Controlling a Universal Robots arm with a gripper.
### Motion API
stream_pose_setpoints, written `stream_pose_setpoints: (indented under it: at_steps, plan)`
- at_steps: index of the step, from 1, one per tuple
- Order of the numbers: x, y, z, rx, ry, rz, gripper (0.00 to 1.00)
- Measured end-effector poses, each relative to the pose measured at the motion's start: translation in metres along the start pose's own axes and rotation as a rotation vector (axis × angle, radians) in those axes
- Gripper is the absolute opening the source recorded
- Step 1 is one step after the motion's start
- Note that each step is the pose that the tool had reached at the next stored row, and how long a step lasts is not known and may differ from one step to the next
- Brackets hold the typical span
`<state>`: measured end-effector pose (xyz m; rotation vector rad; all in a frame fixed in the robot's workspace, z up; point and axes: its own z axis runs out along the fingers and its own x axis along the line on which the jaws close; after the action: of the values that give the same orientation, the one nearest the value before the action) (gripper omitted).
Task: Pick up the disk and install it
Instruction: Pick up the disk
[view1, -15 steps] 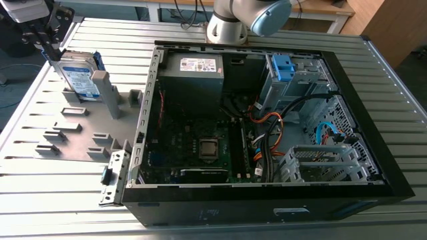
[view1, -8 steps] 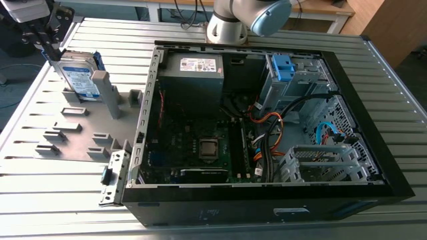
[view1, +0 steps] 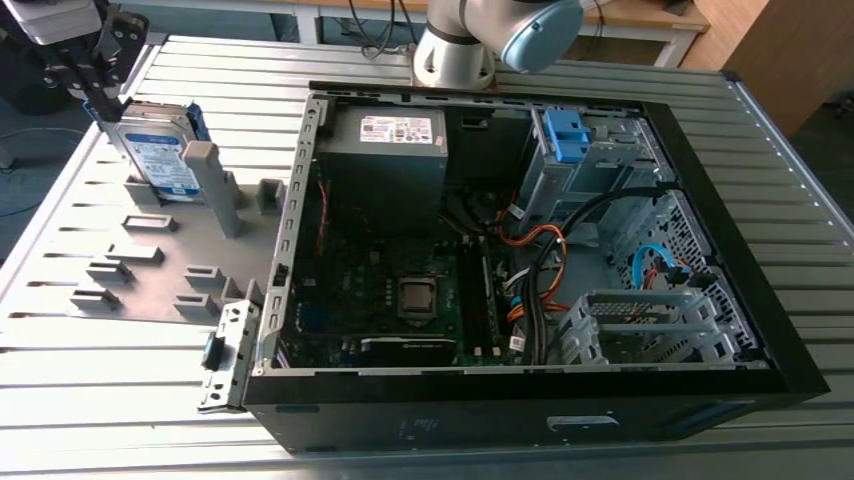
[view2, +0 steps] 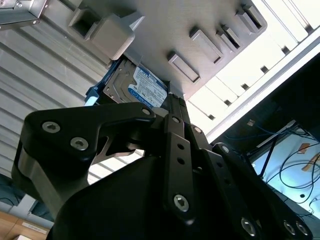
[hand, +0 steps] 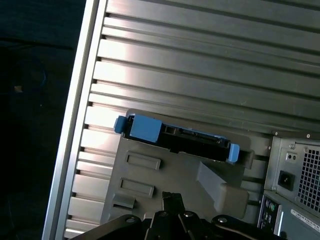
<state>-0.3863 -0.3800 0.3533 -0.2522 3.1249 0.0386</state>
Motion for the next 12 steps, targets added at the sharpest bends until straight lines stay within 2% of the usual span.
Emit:
stream_pose_setpoints:
  at_steps: [12]
  plan:
    - [0.0, 0.0, 0.0, -0.0001, 0.0005, -0.02, 0.11]
